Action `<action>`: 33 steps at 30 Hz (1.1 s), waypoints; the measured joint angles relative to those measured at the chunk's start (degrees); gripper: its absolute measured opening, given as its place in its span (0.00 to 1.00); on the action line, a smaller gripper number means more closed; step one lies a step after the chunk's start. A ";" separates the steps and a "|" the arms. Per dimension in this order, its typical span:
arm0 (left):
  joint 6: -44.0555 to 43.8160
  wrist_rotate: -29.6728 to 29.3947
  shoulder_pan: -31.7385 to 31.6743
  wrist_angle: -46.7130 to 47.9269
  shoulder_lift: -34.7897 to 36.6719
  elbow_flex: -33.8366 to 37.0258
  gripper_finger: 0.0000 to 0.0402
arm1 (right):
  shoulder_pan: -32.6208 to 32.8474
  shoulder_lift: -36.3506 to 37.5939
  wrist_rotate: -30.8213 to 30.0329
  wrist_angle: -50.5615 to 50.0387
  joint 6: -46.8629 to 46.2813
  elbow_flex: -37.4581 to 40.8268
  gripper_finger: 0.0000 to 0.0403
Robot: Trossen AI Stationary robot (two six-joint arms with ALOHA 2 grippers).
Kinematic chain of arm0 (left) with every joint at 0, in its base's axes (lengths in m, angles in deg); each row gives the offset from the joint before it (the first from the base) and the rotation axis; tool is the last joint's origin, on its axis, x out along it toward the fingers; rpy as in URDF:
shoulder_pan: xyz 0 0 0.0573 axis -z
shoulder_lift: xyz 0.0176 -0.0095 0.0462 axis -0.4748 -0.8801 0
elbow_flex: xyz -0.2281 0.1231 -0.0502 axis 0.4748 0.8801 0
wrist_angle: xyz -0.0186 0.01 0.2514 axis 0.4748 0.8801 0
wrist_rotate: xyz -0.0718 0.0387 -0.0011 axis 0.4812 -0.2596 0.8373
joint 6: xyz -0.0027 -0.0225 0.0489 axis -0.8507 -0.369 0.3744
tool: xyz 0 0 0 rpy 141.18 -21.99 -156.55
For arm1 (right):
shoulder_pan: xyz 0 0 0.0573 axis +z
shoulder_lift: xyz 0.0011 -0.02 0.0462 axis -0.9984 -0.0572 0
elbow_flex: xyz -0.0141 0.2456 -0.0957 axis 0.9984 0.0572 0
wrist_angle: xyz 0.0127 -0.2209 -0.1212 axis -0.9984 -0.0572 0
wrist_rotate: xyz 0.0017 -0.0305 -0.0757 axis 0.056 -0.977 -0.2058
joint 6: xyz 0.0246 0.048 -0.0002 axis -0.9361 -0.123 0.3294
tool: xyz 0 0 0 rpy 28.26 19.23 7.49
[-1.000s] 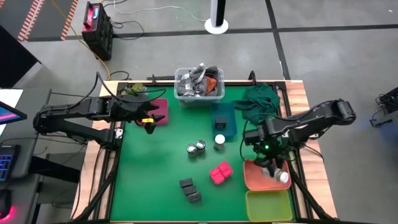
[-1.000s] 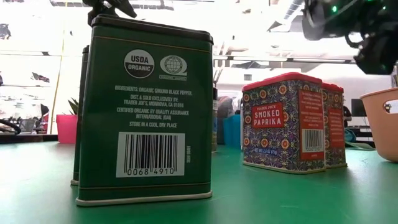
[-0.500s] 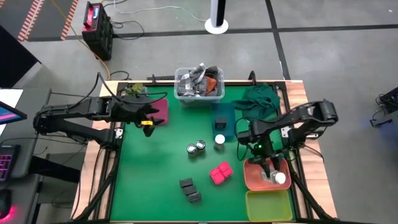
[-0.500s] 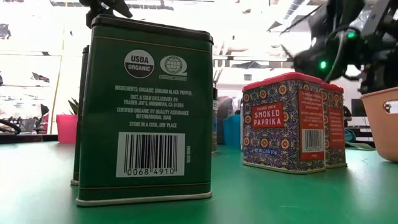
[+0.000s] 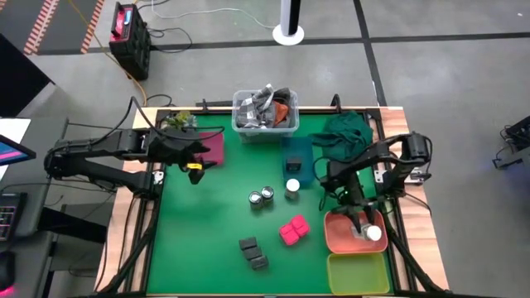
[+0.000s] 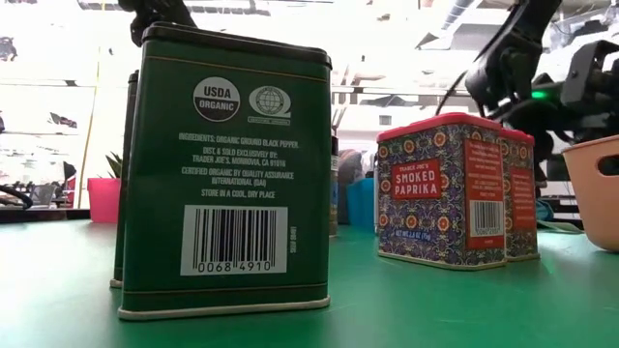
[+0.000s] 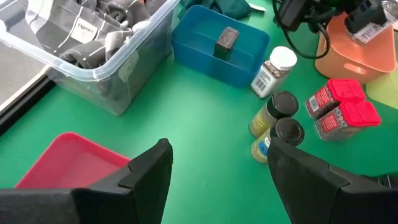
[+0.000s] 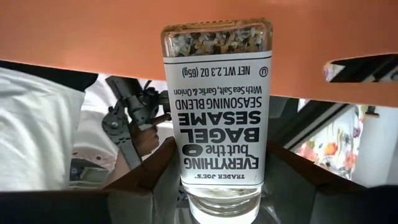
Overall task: Sort spices by type
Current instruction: Put the white seasoning bottle into the orange bin
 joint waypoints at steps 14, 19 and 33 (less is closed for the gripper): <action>0.10 -0.07 0.00 0.34 0.00 0.00 0.62 | -2.23 0.10 -1.72 4.98 -4.29 5.73 0.55; 0.40 -0.09 0.00 0.24 0.00 0.00 0.62 | -2.10 -0.44 -2.02 7.97 -6.05 5.73 0.57; 1.53 -0.15 0.00 -0.01 0.23 0.00 0.62 | -3.14 -0.75 -1.97 8.56 -6.24 5.81 0.64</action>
